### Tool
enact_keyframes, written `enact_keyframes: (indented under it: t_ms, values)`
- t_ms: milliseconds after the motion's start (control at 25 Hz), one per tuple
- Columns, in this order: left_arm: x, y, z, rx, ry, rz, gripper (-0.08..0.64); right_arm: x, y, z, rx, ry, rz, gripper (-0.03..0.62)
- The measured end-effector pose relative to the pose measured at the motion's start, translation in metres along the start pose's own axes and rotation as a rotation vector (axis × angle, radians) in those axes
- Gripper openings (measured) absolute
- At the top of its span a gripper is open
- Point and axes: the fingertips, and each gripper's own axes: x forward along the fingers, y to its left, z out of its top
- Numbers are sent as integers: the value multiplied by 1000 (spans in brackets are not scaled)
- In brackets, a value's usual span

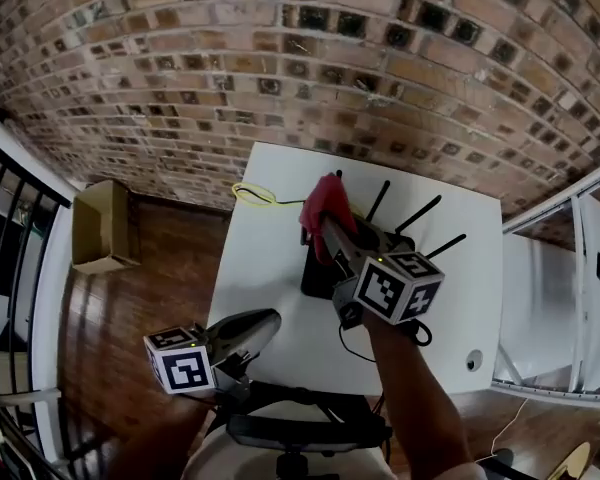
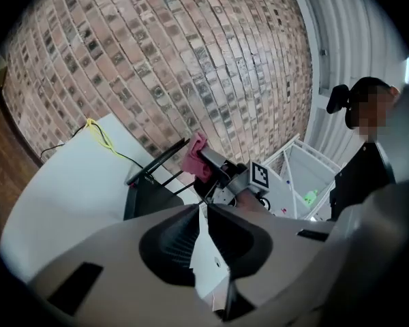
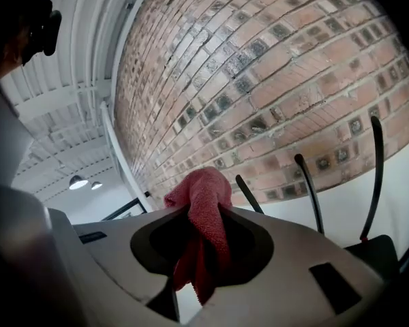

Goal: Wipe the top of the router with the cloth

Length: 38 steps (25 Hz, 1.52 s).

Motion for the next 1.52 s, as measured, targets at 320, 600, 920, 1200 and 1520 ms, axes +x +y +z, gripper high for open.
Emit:
enact_keyframes:
  t_ms: [320,600,920,1200,1520]
  values:
    - [-1,16,11,-21,36,-30,43,27,-11,-24,51,35,-25,109]
    - [8,21,13,-45,54,-31,43,34,-28,-58,83,117,-47,107]
    - [21,26,12,-57,91,-38,43,42,-58,-108,94,320,-85,107]
    - [24,25,12,-59,110,-59,43,44,-76,-144,116,472,-205,107]
    - [27,19,13,-44,127,-85,43,41,-86,-154,46,577,-303,107]
